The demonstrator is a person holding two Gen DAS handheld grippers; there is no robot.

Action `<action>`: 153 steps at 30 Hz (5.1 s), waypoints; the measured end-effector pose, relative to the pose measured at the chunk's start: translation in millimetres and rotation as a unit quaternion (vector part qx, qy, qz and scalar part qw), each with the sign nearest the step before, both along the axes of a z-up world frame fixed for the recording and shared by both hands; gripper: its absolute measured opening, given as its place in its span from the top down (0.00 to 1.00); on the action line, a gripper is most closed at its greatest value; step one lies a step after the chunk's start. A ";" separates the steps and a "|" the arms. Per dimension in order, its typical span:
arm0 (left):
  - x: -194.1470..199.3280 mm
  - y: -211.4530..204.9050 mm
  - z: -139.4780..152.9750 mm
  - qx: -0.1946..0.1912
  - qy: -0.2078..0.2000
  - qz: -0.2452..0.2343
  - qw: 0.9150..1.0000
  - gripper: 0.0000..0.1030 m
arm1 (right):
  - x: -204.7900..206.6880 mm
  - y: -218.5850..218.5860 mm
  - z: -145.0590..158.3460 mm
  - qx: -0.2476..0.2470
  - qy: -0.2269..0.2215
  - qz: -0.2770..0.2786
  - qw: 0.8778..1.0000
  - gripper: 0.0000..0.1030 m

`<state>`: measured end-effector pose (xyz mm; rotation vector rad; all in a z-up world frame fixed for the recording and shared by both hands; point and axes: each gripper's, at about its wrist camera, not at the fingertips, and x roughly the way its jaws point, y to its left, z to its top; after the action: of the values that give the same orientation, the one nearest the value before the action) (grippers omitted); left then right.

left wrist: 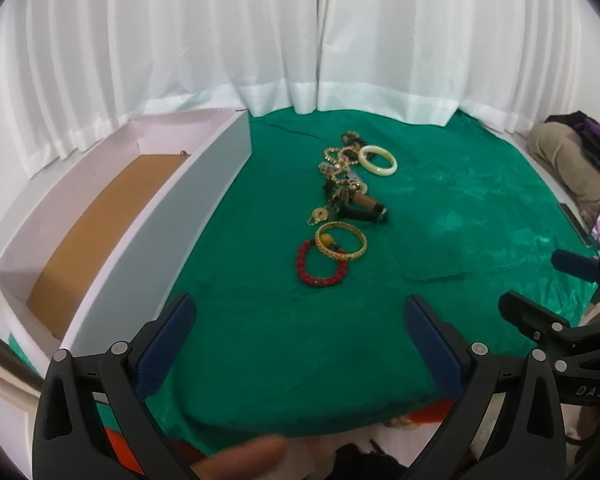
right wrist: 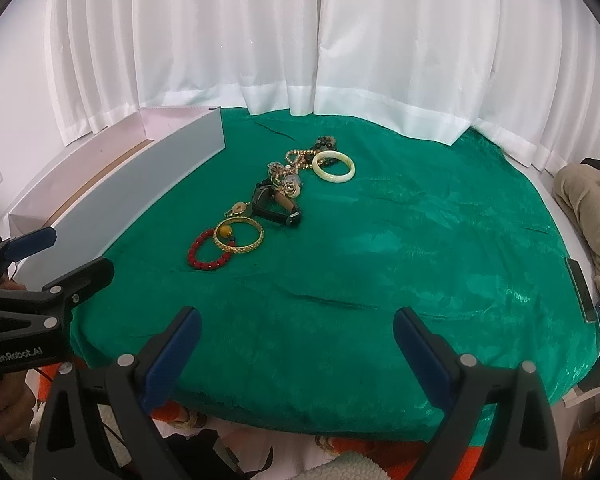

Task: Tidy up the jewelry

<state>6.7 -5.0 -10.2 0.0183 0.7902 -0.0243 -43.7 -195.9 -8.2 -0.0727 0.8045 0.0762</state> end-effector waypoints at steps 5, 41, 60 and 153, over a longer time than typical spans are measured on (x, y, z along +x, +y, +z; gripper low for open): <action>2.0 -1.1 -2.0 0.004 0.005 0.006 1.000 0.00 | 1.4 -0.1 -1.0 0.003 0.006 0.001 1.000 0.04; 3.3 -1.1 -6.5 0.004 0.017 -0.002 1.000 0.00 | 2.2 -0.4 -6.6 0.013 0.017 0.000 1.000 0.04; 2.4 -2.0 -8.7 0.007 0.026 -0.001 1.000 0.00 | 2.3 -0.4 -7.7 0.013 0.019 0.000 1.000 0.04; 18.4 18.9 -14.6 -0.018 0.027 -0.022 0.999 0.00 | 19.8 -23.6 -17.2 -0.016 0.040 -0.011 0.999 0.04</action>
<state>25.1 13.9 -24.8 0.0008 0.8433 -0.0814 -23.9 -219.4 -25.3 -0.0913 0.8855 0.0466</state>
